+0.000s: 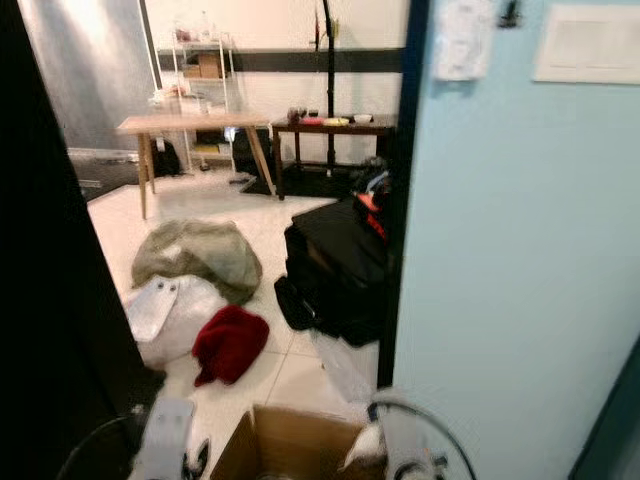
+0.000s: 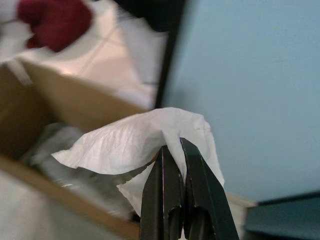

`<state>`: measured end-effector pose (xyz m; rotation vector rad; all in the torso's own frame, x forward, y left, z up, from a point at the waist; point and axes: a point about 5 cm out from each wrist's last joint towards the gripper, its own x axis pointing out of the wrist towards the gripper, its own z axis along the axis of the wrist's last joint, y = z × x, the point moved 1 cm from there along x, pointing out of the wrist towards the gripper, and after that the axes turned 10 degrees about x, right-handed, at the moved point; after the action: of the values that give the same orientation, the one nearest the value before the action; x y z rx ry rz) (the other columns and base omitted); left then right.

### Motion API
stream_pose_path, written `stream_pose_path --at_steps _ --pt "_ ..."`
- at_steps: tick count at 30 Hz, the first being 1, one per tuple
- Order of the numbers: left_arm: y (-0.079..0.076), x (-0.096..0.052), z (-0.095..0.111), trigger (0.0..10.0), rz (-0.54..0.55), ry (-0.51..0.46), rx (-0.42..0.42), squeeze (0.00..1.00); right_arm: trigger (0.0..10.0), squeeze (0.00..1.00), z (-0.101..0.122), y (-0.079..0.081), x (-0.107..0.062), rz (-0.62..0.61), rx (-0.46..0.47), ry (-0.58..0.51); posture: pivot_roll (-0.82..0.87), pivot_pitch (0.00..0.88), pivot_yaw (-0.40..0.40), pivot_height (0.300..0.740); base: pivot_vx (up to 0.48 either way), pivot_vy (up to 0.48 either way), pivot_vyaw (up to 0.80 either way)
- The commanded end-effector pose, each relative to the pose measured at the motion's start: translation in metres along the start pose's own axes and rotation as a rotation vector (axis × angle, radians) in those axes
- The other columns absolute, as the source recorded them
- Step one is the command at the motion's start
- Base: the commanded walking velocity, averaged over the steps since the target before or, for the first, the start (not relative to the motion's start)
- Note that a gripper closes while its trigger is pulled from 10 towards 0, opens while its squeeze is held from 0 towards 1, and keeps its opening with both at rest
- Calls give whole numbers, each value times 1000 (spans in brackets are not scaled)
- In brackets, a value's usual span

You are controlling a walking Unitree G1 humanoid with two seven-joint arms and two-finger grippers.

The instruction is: Clean up the room

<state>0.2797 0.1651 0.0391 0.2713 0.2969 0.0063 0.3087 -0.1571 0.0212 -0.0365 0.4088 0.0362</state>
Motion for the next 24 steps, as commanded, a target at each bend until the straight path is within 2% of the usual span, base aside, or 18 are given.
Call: stream_pose_path --at_steps 1,9,10,15,18,19,20,24 --pt "4 -1 -6 10000 6 23 7 0 10000 0 -6 4 0 5 0 25 -48 33 -2 740 0 0 0" --pt "4 0 -5 10000 -21 9 59 0 10000 0 -5 7 3 22 -16 29 -46 33 -2 740 0 0 0" --pt "3 1 -3 10000 -45 -10 95 0 10000 0 -5 14 7 58 -34 60 -50 40 -1 740 0 0 0" --pt "6 5 2 10000 -65 -35 143 0 10000 0 -2 21 11 109 -54 92 -47 52 -10 740 0 0 0" --pt "8 9 10 10000 -108 -71 211 0 10000 0 1 34 15 207 -114 135 -43 89 -17 740 0 0 0" --pt "8 9 10 10000 -108 -71 211 0 10000 0 1 34 15 207 -114 135 -43 89 -17 740 0 0 0" --pt "8 9 11 10000 -133 -79 237 0 10000 0 2 39 17 242 -152 151 -42 108 -19 740 0 0 0" --pt "5 8 11 10000 -169 -89 261 0 10000 0 4 42 18 255 -177 158 -39 132 -20 740 0 0 0"
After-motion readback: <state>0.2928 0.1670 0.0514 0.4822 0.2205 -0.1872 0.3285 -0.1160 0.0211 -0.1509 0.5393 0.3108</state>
